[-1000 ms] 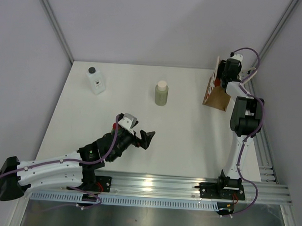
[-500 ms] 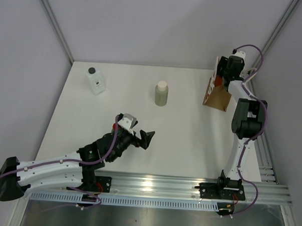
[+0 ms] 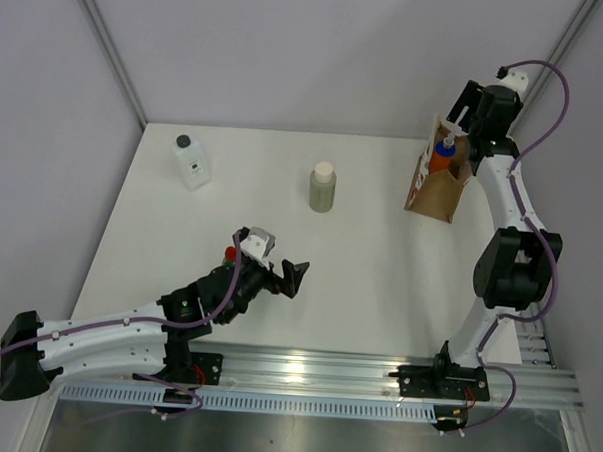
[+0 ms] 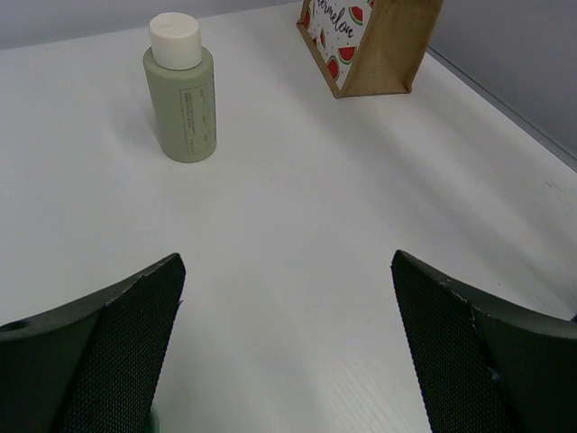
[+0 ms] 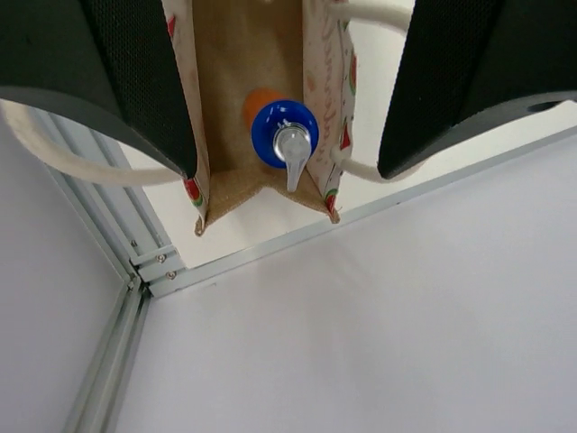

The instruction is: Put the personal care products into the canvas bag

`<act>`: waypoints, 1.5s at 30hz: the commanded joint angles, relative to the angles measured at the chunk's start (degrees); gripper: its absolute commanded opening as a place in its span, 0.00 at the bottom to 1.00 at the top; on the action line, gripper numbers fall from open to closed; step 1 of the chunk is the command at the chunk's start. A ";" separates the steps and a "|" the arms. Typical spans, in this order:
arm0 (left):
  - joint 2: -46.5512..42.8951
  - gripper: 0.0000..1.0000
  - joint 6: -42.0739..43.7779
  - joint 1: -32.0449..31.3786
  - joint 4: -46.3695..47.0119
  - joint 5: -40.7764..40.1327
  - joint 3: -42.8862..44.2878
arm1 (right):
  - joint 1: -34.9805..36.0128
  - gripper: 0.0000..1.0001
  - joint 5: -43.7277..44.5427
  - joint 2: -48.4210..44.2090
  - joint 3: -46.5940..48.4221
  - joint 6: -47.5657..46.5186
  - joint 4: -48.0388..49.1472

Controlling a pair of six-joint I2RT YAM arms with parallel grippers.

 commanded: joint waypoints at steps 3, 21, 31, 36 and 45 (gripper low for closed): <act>-0.93 0.99 0.87 -0.36 1.48 -0.64 1.94 | 2.33 0.85 -0.68 -10.81 -1.87 3.17 0.52; -1.81 0.99 0.60 -0.27 1.48 -1.34 1.50 | 30.73 0.99 -9.12 -4.88 -8.92 -8.17 10.38; -0.85 0.99 0.95 -0.27 1.65 -1.43 1.94 | 35.04 0.99 -8.60 11.31 -1.88 -11.51 8.61; -1.02 0.99 0.95 -0.27 1.74 -1.34 1.85 | 36.01 0.99 -5.44 13.78 -2.05 -11.51 9.75; -0.32 0.99 0.95 -0.27 1.65 -1.25 2.03 | 36.36 0.99 -3.94 14.93 -6.53 -10.37 11.51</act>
